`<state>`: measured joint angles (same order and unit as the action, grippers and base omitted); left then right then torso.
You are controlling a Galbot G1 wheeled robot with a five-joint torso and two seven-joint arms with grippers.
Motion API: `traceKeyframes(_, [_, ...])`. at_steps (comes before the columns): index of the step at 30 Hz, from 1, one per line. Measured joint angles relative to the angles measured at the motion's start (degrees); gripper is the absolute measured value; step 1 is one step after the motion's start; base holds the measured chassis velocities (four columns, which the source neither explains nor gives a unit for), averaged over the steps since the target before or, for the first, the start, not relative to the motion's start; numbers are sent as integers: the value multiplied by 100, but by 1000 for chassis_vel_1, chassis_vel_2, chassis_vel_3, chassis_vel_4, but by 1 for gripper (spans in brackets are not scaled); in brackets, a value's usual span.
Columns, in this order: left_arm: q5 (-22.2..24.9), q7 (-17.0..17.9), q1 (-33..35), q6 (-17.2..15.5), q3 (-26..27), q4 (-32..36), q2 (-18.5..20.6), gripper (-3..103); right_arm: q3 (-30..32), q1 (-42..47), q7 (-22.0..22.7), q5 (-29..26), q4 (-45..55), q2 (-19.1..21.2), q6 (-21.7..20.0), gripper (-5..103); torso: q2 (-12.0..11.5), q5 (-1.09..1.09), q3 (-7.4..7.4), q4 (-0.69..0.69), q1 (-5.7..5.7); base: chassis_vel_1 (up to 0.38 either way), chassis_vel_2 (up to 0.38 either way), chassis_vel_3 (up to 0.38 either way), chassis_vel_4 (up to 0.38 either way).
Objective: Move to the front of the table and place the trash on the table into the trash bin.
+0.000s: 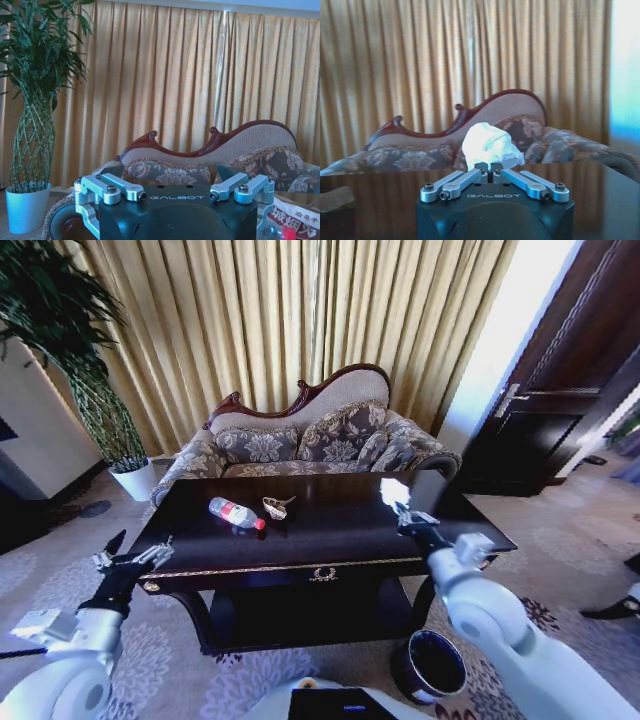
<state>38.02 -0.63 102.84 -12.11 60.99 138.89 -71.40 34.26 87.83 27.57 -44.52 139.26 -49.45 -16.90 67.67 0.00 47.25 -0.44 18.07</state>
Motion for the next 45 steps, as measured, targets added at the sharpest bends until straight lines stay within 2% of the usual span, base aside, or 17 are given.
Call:
traceKeyframes(4, [108,-10,-10,-2,-6,-29,121,100,274,611,-142,380,150,-342,96,0,0,0,0,0,0,0,0,0,0])
traceKeyframes(17, [160,11,-89,-135,-230,54,287,100,351,1213,-177,882,428,-855,124,0,0,0,0,1,1,0,0,0,0])
traceKeyframes(30, [132,18,-64,-185,-328,138,276,100,319,1311,-189,1057,414,-1027,150,0,0,0,1,1,1,53,-57,-54,61])
traceKeyframes(36, [-59,16,-46,-315,-243,202,291,100,298,1292,-196,1074,408,-1029,154,0,0,0,0,1,1,74,-80,-72,89])
traceKeyframes(45, [-96,5,-30,-379,-192,257,290,100,244,1299,-228,1170,403,-1088,208,0,0,0,1,1,1,69,-74,-73,74])
